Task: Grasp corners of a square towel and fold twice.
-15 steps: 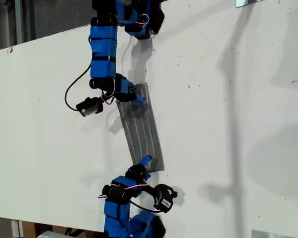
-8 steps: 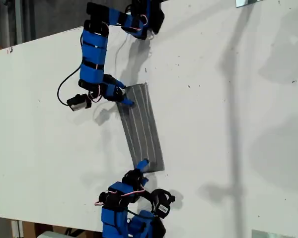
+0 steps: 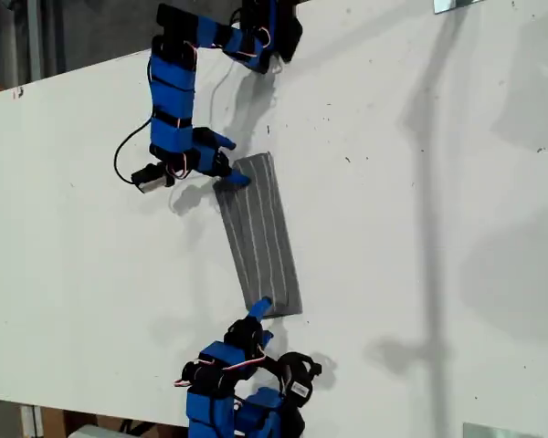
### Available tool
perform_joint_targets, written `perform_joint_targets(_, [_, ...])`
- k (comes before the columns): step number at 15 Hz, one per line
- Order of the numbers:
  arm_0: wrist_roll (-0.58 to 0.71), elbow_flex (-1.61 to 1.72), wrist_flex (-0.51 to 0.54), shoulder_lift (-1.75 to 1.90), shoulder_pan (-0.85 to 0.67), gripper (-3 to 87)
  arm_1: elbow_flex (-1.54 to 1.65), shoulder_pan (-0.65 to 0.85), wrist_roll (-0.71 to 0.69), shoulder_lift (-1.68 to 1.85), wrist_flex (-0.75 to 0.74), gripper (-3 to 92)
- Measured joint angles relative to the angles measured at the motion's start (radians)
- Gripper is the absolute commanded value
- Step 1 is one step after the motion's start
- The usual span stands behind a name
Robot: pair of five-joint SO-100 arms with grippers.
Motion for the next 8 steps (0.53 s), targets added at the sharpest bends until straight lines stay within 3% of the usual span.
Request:
perform_joint_targets(4, [-0.003,0.0,-0.011,0.0,0.006,29.7,0.006,-0.029,0.021,-0.061,-0.06,18.1])
perform_joint_targets(6, [-0.012,0.0,-0.011,0.0,0.014,29.7,-0.006,-0.046,0.02,-0.124,-0.094,4.4])
perform_joint_targets(8, [-0.02,0.0,-0.011,0.015,0.02,29.7,-0.009,-0.061,0.031,-0.141,-0.118,-0.1])
